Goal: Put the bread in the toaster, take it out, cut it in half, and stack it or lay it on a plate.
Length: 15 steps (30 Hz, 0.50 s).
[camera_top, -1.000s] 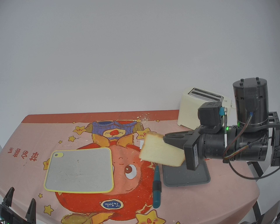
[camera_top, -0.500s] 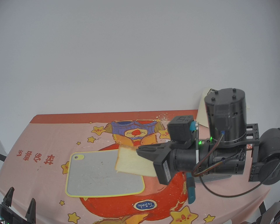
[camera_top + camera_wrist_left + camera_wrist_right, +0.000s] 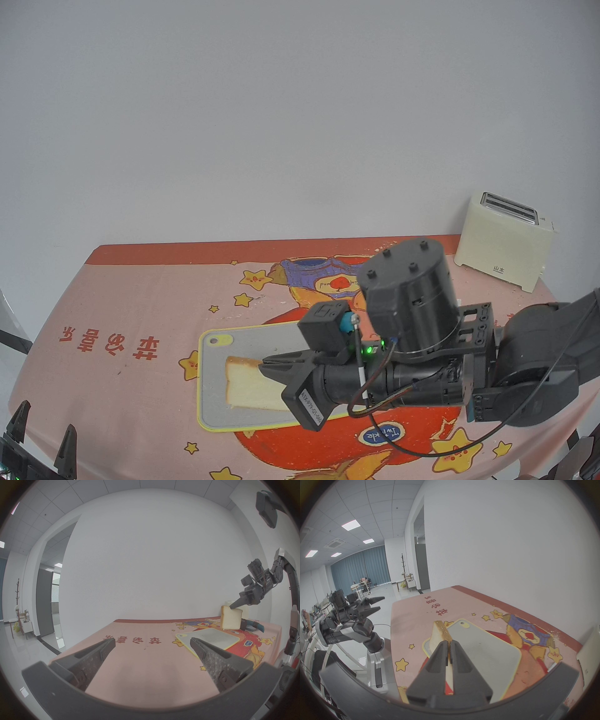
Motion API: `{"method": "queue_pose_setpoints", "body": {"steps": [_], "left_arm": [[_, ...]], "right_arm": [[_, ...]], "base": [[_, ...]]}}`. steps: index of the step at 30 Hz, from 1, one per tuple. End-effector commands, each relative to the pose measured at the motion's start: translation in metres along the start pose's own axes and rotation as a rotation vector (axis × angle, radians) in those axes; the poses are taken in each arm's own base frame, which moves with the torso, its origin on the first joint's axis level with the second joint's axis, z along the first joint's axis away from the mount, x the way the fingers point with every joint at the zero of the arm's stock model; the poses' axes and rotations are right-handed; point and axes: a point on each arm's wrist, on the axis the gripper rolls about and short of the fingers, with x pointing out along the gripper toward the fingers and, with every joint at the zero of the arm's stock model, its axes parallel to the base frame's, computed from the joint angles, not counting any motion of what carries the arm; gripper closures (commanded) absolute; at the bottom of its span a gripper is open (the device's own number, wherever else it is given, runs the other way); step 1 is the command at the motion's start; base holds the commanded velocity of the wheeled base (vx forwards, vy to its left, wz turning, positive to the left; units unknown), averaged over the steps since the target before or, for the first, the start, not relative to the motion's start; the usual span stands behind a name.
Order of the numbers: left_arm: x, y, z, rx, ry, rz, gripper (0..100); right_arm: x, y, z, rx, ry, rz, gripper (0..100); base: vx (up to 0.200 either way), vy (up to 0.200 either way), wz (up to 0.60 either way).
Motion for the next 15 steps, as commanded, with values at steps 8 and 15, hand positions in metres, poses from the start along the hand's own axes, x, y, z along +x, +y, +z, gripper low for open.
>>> {"method": "queue_pose_setpoints", "body": {"steps": [8, 15], "left_arm": [[0.001, 0.000, -0.005, 0.000, 0.017, 0.001, 0], [0.001, 0.000, -0.005, 0.000, 0.017, 0.001, 0]], "right_arm": [[0.013, -0.024, -0.024, -0.009, 0.072, 0.000, 100], [0.019, -0.028, -0.032, -0.014, 0.099, 0.020, 100]], "base": [[0.000, 0.000, 0.00], [0.000, 0.000, 0.00]]}}
